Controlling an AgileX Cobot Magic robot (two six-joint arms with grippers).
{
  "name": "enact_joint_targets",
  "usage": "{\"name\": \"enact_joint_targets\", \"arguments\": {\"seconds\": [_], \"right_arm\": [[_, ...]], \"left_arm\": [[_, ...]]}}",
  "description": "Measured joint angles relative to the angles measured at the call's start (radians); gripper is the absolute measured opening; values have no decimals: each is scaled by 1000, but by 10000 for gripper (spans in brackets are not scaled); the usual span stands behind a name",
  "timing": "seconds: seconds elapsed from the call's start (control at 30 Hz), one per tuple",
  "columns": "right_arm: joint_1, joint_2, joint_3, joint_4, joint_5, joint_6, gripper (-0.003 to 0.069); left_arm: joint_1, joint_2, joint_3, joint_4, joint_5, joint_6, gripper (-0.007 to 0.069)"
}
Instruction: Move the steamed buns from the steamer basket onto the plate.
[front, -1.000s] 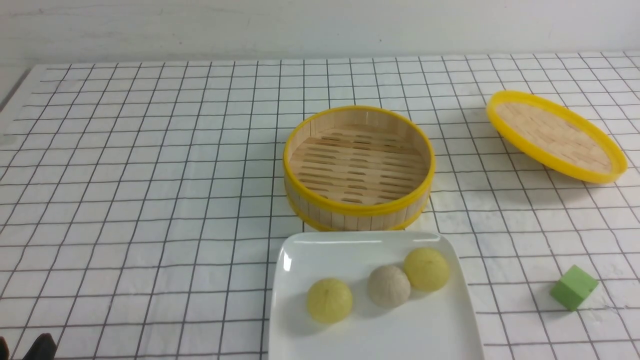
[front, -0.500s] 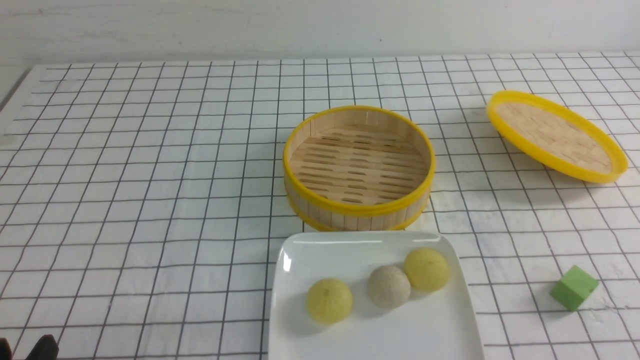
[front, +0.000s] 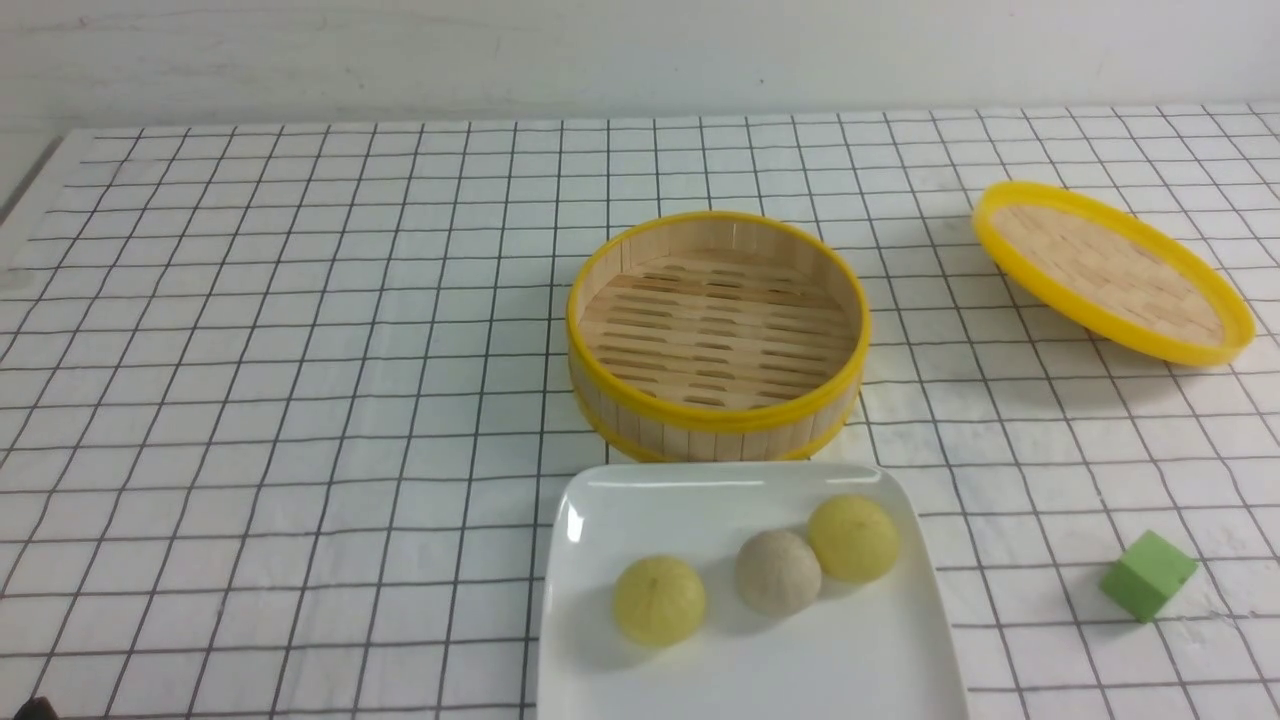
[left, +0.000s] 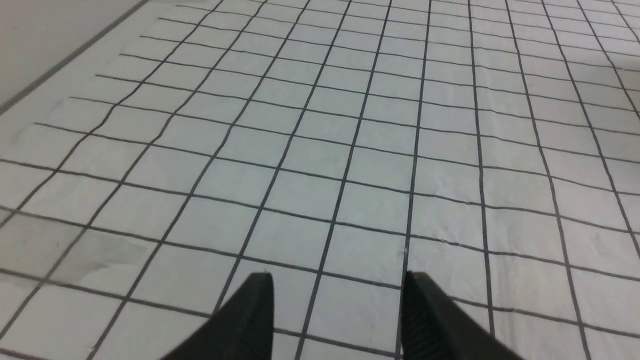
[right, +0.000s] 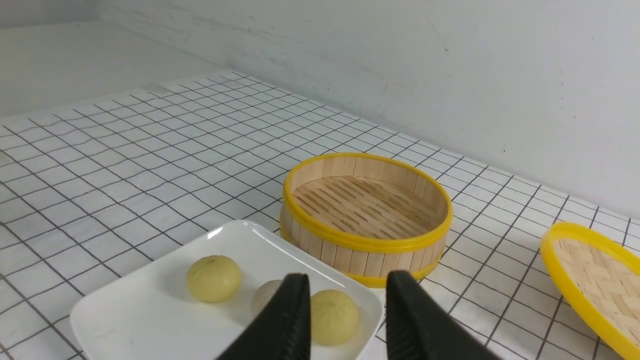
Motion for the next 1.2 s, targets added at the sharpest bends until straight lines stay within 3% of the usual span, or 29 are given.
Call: {"name": "enact_joint_targets", "arguments": {"seconds": [0.23,0.8,1.2], "right_arm": [[0,0,0,0,0,0,239],[0,0,0,-1,0,0,239],[0,0,0,-1,0,0,239]], "left_arm": [[0,0,-2,-125,0,200,373],[0,0,-2,-144,4,213,373],[0,0,-2,-147,4,162,373]]}}
